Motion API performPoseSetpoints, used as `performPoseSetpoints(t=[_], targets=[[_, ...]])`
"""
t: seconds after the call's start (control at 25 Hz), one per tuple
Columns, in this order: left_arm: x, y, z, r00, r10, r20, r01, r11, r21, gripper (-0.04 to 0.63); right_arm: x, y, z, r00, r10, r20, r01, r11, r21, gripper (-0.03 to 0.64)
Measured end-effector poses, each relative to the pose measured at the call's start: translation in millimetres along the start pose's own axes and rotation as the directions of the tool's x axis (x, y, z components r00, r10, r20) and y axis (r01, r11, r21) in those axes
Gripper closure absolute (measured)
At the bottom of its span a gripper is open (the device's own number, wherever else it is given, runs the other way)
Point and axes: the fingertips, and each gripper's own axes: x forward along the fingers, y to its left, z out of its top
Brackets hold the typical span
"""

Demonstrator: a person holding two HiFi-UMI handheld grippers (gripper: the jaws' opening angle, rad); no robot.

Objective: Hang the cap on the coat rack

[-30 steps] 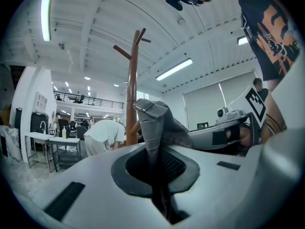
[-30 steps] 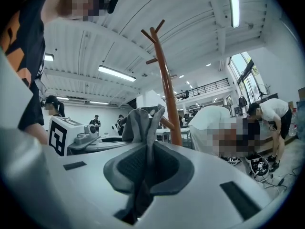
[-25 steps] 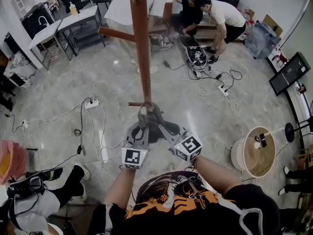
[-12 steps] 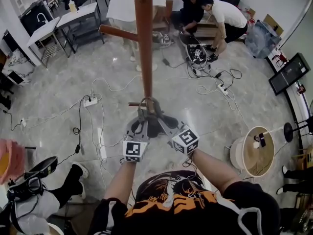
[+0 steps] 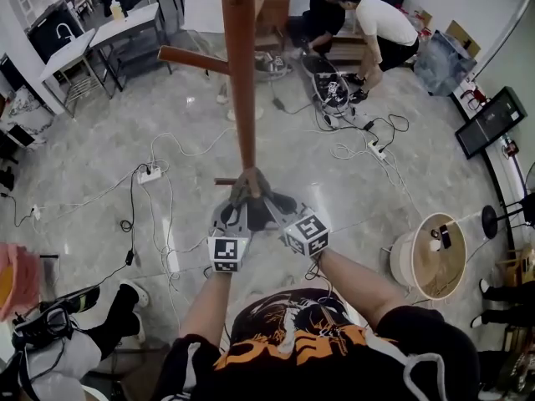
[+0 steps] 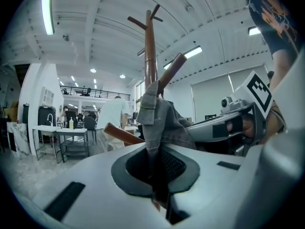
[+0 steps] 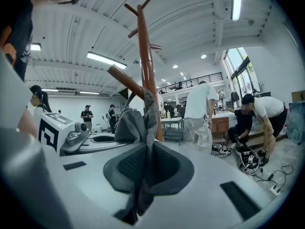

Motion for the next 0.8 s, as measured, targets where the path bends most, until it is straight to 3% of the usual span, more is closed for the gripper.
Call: performPoseSetpoints(t=[0.4, 0.64, 0.8], targets=[[8, 3, -6, 1.0, -0.01, -0.001, 0.01, 0.999, 0.04, 0.547, 10, -11, -7, 1.0, -0.017, -0.021, 0.016, 0.999, -0.041, 0.556], [-3, 6, -11, 1.0, -0.007, 0.0, 0.007, 1.0, 0.016, 0.448, 2, -10, 1, 1.0, -0.01, 0.004, 0.01, 0.996, -0.086, 0.425], [-17, 8, -9, 1.0, -0.012, -0.002, 0.012, 0.999, 0.033, 0.417, -18, -2, 18, 0.999, 0.001, 0.045, 0.005, 0.989, -0.147, 0.391]])
